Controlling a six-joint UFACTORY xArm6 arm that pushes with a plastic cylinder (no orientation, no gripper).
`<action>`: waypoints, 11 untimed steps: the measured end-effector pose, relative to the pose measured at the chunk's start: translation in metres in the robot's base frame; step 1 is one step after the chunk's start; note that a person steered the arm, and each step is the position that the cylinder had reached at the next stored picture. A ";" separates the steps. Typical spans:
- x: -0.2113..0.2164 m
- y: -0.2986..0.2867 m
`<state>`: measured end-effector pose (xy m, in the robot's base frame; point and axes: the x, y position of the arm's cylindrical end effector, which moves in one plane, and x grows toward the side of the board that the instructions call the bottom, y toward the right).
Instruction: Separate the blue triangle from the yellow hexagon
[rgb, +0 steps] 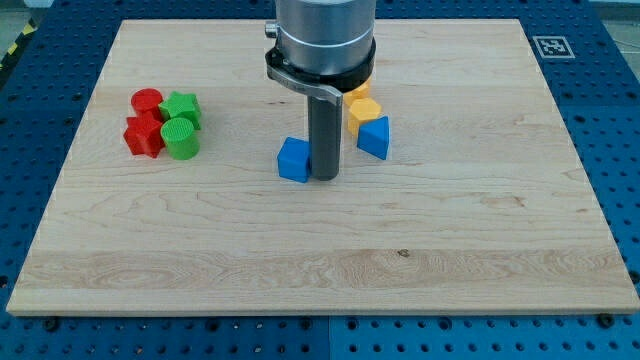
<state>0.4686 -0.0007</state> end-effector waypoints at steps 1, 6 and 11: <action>-0.002 -0.001; -0.017 -0.063; -0.056 -0.065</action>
